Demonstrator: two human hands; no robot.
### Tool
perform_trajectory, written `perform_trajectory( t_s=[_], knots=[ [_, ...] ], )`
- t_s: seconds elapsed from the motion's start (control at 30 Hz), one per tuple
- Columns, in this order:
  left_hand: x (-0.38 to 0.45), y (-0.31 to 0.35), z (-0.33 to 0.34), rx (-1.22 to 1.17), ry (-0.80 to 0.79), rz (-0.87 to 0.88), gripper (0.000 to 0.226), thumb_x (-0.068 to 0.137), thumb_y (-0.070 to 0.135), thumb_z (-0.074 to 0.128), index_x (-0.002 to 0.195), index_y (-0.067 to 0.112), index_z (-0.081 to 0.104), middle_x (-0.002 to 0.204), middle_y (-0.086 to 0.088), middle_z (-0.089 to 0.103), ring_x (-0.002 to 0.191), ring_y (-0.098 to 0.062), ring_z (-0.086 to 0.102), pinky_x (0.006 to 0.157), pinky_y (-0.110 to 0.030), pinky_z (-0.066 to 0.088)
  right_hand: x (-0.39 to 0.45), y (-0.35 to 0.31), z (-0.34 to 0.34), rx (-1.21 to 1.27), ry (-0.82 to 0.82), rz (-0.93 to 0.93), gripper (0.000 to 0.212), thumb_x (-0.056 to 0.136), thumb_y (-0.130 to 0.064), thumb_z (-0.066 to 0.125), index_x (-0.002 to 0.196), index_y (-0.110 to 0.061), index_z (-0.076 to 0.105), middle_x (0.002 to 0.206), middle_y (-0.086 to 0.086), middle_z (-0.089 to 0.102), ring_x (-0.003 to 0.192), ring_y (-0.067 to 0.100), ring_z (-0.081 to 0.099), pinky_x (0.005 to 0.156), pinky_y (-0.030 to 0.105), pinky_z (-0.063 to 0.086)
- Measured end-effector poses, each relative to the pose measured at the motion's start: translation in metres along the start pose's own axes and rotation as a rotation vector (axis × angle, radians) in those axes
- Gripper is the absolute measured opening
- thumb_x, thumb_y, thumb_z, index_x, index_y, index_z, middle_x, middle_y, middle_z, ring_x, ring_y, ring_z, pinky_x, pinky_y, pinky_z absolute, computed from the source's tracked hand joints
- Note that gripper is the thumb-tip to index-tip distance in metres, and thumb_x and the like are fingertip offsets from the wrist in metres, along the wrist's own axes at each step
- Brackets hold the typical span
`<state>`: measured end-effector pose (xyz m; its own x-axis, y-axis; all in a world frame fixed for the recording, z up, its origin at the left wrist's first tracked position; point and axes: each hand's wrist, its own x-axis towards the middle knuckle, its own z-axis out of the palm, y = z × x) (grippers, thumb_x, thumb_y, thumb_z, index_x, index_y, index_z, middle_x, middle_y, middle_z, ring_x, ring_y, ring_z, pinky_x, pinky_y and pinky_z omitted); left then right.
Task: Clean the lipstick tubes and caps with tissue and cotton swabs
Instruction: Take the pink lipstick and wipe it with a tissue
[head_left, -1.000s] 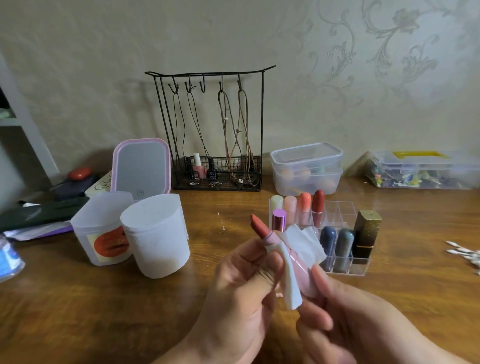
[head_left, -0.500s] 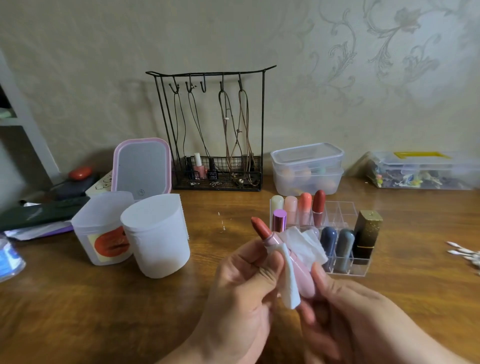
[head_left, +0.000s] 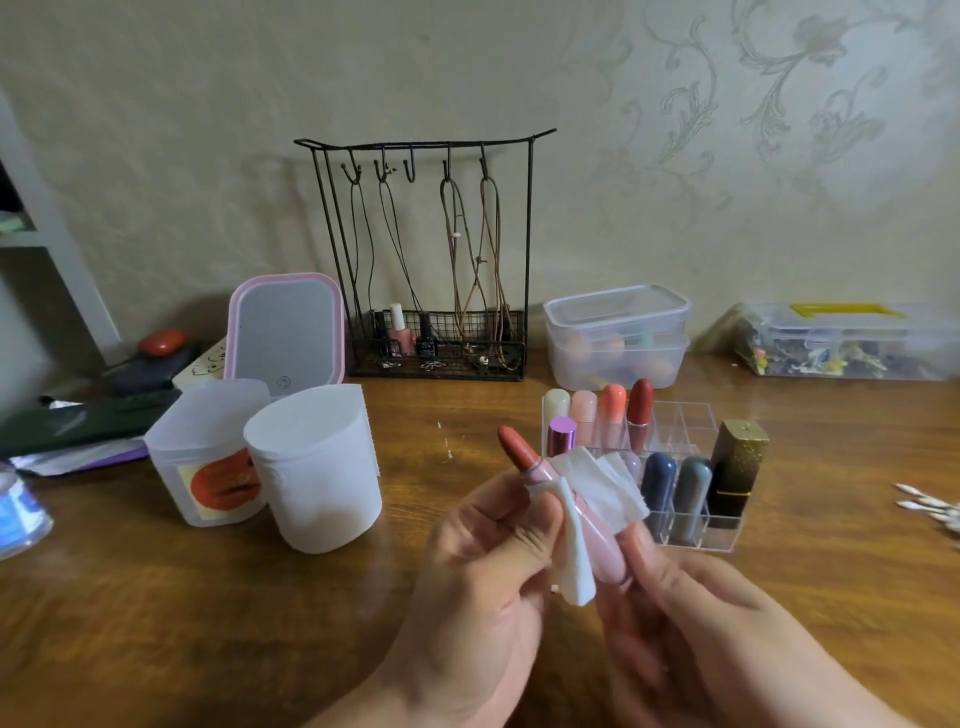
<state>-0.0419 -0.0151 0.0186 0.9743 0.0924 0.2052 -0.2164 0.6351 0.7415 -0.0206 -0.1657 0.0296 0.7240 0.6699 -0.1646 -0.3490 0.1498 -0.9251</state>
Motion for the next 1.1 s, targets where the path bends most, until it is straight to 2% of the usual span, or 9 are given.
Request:
perform_trajectory(
  t_s=[0.07, 0.17, 0.33, 0.43, 0.53, 0.63, 0.9, 1.0, 1.1],
  knots=[
    [0.000, 0.000, 0.000, 0.015, 0.008, 0.021, 0.049, 0.050, 0.031, 0.094, 0.086, 0.005, 0.075, 0.080, -0.014, 0.065, 0.076, -0.021, 0.061, 0.072, -0.027, 0.053, 0.000, 0.000, -0.001, -0.466, 0.206, -0.300, 0.056, 0.059, -0.077, 0.065, 0.078, -0.023, 0.068, 0.056, 0.000, 0.058, 0.047, 0.009, 0.054, 0.045, 0.017, 0.038],
    [-0.002, -0.001, 0.000, 0.071, 0.003, 0.016, 0.053, 0.046, 0.038, 0.094, 0.086, 0.008, 0.077, 0.077, -0.008, 0.069, 0.072, -0.016, 0.066, 0.064, -0.024, 0.054, -0.003, 0.003, -0.001, -0.607, 0.202, -0.411, 0.046, 0.065, -0.072, 0.060, 0.087, -0.032, 0.069, 0.058, -0.007, 0.062, 0.051, 0.005, 0.055, 0.049, 0.016, 0.040],
    [-0.004, 0.002, 0.004, 0.003, -0.094, -0.050, 0.041, 0.061, 0.031, 0.089, 0.090, 0.006, 0.074, 0.081, -0.025, 0.069, 0.063, -0.032, 0.067, 0.058, -0.037, 0.059, -0.003, 0.001, 0.002, 0.095, -0.064, 0.155, 0.043, 0.071, -0.047, 0.072, 0.084, -0.008, 0.060, 0.063, 0.006, 0.057, 0.049, 0.017, 0.048, 0.053, 0.029, 0.034],
    [-0.003, 0.000, 0.002, 0.015, -0.099, -0.031, 0.031, 0.065, 0.026, 0.085, 0.087, 0.005, 0.074, 0.074, -0.022, 0.068, 0.057, -0.030, 0.066, 0.057, -0.037, 0.058, -0.006, -0.002, -0.001, 0.198, -0.209, 0.095, 0.046, 0.095, -0.049, 0.054, 0.090, -0.004, 0.054, 0.063, 0.008, 0.058, 0.049, 0.018, 0.049, 0.051, 0.025, 0.036],
    [0.001, -0.004, -0.002, 0.002, 0.036, -0.020, 0.041, 0.061, 0.020, 0.088, 0.093, -0.001, 0.073, 0.094, -0.024, 0.067, 0.090, -0.033, 0.062, 0.091, -0.044, 0.049, 0.000, 0.000, -0.006, -0.261, 0.171, -0.085, 0.046, 0.073, -0.056, 0.061, 0.073, -0.010, 0.066, 0.056, 0.007, 0.057, 0.043, 0.019, 0.049, 0.039, 0.019, 0.035],
    [0.001, -0.004, -0.002, 0.013, 0.044, -0.028, 0.044, 0.056, 0.028, 0.089, 0.090, 0.003, 0.075, 0.088, -0.018, 0.070, 0.084, -0.026, 0.066, 0.078, -0.033, 0.056, -0.002, 0.000, 0.000, -0.544, 0.259, -0.311, 0.037, 0.063, -0.055, 0.069, 0.080, -0.022, 0.070, 0.059, 0.002, 0.061, 0.047, 0.012, 0.050, 0.047, 0.020, 0.036],
    [-0.001, -0.003, 0.000, 0.036, 0.014, -0.049, 0.044, 0.071, 0.023, 0.081, 0.096, -0.009, 0.062, 0.083, -0.031, 0.056, 0.075, -0.044, 0.056, 0.079, -0.062, 0.048, 0.004, -0.003, 0.000, 0.261, -0.167, 0.187, 0.043, 0.075, -0.043, 0.074, 0.076, -0.002, 0.063, 0.054, 0.015, 0.042, 0.036, 0.022, 0.041, 0.042, 0.028, 0.040],
    [0.000, -0.003, 0.001, 0.035, 0.071, -0.028, 0.030, 0.066, 0.019, 0.072, 0.088, -0.002, 0.072, 0.082, -0.024, 0.065, 0.075, -0.033, 0.061, 0.076, -0.043, 0.052, 0.003, -0.002, -0.008, -0.230, 0.092, -0.027, 0.060, 0.081, -0.068, 0.059, 0.072, -0.009, 0.065, 0.054, 0.013, 0.053, 0.039, 0.022, 0.048, 0.041, 0.023, 0.038],
    [0.000, -0.004, 0.000, 0.022, 0.094, -0.037, 0.026, 0.064, 0.020, 0.074, 0.086, 0.005, 0.075, 0.082, -0.016, 0.067, 0.079, -0.025, 0.062, 0.081, -0.039, 0.050, 0.001, 0.001, -0.005, -0.505, 0.194, -0.293, 0.045, 0.071, -0.067, 0.068, 0.082, -0.024, 0.071, 0.062, 0.004, 0.062, 0.048, 0.014, 0.053, 0.049, 0.024, 0.039]
  ],
)
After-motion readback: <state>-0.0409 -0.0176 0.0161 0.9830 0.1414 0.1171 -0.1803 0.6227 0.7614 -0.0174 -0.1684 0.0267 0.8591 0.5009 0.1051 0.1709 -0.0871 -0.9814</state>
